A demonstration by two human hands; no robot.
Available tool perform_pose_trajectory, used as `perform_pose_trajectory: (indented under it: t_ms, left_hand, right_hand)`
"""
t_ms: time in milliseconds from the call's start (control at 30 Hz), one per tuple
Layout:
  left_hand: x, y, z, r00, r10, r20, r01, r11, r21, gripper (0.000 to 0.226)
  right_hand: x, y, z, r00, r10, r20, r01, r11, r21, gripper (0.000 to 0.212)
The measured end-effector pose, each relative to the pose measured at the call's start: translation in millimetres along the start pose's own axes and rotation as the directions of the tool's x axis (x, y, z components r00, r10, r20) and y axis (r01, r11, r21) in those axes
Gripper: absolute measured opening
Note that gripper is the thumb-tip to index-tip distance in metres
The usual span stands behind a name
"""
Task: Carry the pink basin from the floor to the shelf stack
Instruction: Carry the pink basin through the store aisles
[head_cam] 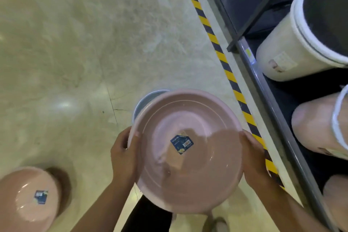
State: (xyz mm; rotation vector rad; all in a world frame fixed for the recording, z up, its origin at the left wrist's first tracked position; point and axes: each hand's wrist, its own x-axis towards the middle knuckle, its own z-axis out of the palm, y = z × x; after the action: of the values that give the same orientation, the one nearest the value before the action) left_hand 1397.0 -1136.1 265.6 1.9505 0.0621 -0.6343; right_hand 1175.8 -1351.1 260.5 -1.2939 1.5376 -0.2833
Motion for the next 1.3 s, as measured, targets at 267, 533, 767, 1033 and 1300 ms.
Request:
perform_pose_trajectory:
  t_ms: [267,533,767,1033,1300]
  left_hand:
    - [134,-97,6,0.999,-0.017,-0.031,0.018,0.999,0.044,0.015]
    - [205,-182,35,0.998,0.050,-0.033,-0.043,0.983,0.180,0.030]
    - [216,-208,57,0.989,0.082,-0.123,-0.033,0.935,0.353,0.048]
    - [223,-218,64,0.998,-0.014,-0.065,0.031,0.963,0.267,0.052]
    - [192,-181,28,0.998,0.000,-0.055,0.009,0.986,0.166,0.052]
  right_hand:
    - [88,36,124,0.989,-0.109,0.098,0.119,0.988,-0.098,0.023]
    - [163,95,197,0.989,-0.136,0.065,0.147,0.967,-0.208,0.014]
    - [192,121,211,0.985,-0.172,-0.003,0.154,0.892,-0.426,0.038]
    - [202,124,215,0.977,-0.142,0.161,0.183,0.944,-0.276,0.046]
    - [166,83,206,0.958,-0.181,0.221,0.235,0.939,-0.251,0.050]
